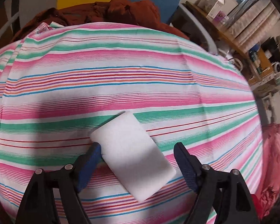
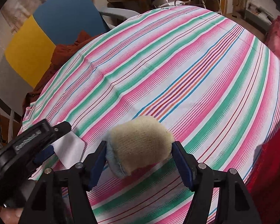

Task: Organize objects
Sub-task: 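Grasp the beige roll with the right tool while the left tool grasps the white bar, then lift the white bar and beige roll and carry both toward the gold tray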

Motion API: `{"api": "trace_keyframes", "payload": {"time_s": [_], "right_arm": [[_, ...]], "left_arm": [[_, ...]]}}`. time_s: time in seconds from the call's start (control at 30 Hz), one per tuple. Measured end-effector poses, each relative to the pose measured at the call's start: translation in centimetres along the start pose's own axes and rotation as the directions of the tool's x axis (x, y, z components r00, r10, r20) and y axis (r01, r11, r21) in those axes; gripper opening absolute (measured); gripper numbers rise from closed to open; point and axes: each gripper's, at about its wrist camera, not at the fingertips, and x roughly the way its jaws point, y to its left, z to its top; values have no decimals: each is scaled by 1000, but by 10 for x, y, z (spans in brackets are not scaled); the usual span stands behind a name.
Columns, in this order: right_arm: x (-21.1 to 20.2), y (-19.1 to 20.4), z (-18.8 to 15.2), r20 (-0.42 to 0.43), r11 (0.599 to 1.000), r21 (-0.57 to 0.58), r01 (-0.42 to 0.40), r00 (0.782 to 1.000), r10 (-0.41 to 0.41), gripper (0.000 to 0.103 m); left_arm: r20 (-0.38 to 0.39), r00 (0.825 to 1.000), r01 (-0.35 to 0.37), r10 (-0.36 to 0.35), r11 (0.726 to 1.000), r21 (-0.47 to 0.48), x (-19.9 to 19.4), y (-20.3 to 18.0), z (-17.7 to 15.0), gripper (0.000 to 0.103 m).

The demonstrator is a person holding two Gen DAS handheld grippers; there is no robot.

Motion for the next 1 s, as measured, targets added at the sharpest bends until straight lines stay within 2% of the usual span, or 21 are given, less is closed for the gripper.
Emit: {"api": "trace_keyframes", "payload": {"time_s": [0.1,0.17,0.3,0.43,0.57,0.67,0.77,0.93,1.0], "right_arm": [[0,-1,-1,0,1000,4,-3,1000,3,72],[0,0,-2,-1,1000,0,0,1000,0,72],[-2,-2,-2,-1,1000,-4,-1,1000,0,72],[-3,3,-3,5,999,-32,0,1000,0,72],[-5,11,-3,18,997,-72,-37,999,38,71],[-4,25,-8,-5,987,-139,-84,996,84,66],[0,33,-11,-24,980,-188,-64,998,60,60],[3,34,-17,-32,978,-209,-27,999,21,63],[4,36,-18,-32,977,-213,-23,999,17,71]], "left_arm": [[-14,997,-79,80,995,69,7,-6,-5,81],[-53,995,-74,79,994,79,15,-1,-8,81],[-3,996,-83,84,987,138,8,3,-19,72],[26,999,-45,41,980,196,-2,17,-37,68],[29,999,6,-13,968,251,-21,43,-65,67],[35,999,16,-29,948,319,-35,58,-84,67],[47,998,18,-38,935,353,-50,80,-110,67],[63,996,35,-62,933,358,-69,108,-133,67],[69,995,43,-71,937,346,-67,110,-134,67]]}}
